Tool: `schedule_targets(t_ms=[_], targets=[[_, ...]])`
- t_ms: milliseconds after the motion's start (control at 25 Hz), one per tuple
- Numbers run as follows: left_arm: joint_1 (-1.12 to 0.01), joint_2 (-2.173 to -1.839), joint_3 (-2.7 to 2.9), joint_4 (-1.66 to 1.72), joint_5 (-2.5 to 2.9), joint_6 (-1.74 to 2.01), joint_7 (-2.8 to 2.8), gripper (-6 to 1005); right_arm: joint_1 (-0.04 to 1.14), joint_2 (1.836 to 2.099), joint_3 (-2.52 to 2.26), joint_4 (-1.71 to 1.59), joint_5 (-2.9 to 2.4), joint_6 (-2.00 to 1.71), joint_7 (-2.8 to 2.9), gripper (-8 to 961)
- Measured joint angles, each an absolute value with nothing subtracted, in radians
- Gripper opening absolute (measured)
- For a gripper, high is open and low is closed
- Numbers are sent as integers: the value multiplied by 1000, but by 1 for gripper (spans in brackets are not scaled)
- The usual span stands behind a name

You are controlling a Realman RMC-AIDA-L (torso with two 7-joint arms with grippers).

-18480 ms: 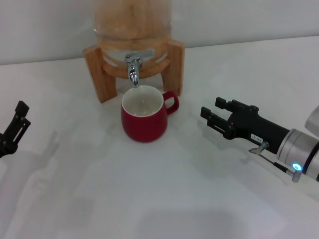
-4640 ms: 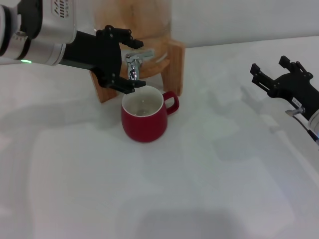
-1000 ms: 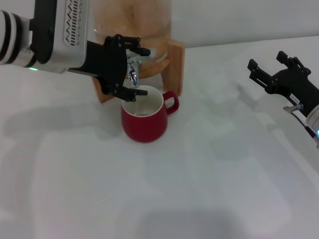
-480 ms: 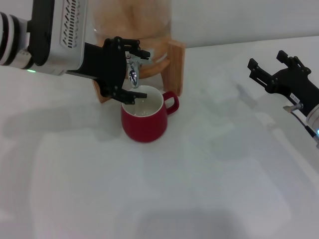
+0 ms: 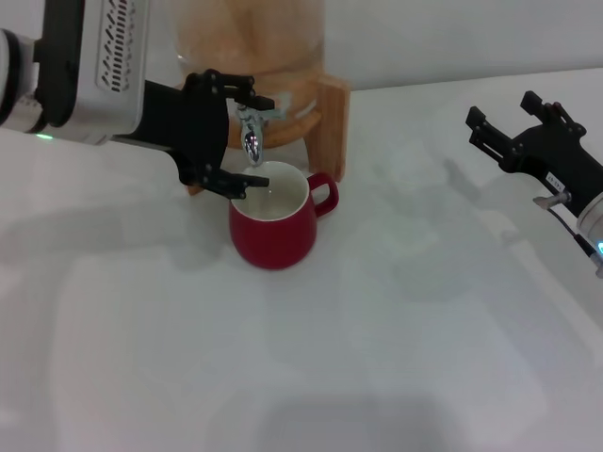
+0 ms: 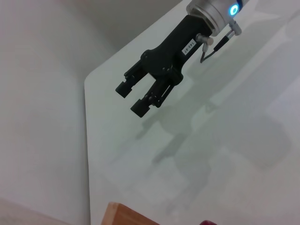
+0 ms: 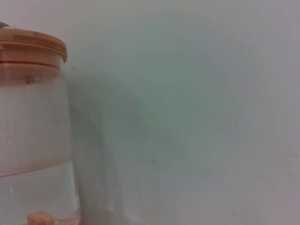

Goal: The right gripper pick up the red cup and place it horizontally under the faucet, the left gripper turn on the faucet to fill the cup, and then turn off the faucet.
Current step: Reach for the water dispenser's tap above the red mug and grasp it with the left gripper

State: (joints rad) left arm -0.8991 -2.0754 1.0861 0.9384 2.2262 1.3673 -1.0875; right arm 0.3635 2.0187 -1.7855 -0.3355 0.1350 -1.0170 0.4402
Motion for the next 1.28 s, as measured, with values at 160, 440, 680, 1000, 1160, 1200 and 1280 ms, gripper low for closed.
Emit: schedule_targets(t_ms=[160, 440, 680, 1000, 1160, 1200, 1280], targets=[[-895, -2075, 1087, 939, 2227, 1367, -1088, 857, 363, 2019, -1786, -336, 135, -1017, 440, 875], [-879, -2075, 1097, 992, 2227, 1378, -1096, 857, 364, 2019, -1786, -336, 135, -1016, 440, 875], [-879, -2075, 1092, 1021, 2224, 1400, -1118, 857, 363, 2019, -1786, -342, 132, -1016, 440, 875], [-892, -2067, 1089, 991, 2230, 1380, -1104, 857, 363, 2019, -1786, -347, 129, -1017, 441, 875], [-893, -2066, 1089, 989, 2234, 1367, -1096, 857, 363, 2019, -1786, -348, 129, -1017, 442, 875], [-894, -2066, 1089, 985, 2235, 1363, -1093, 857, 363, 2019, -1786, -348, 129, -1017, 443, 875], [-902, -2066, 1089, 969, 2235, 1355, -1085, 857, 363, 2019, -1786, -349, 129, -1017, 443, 875]])
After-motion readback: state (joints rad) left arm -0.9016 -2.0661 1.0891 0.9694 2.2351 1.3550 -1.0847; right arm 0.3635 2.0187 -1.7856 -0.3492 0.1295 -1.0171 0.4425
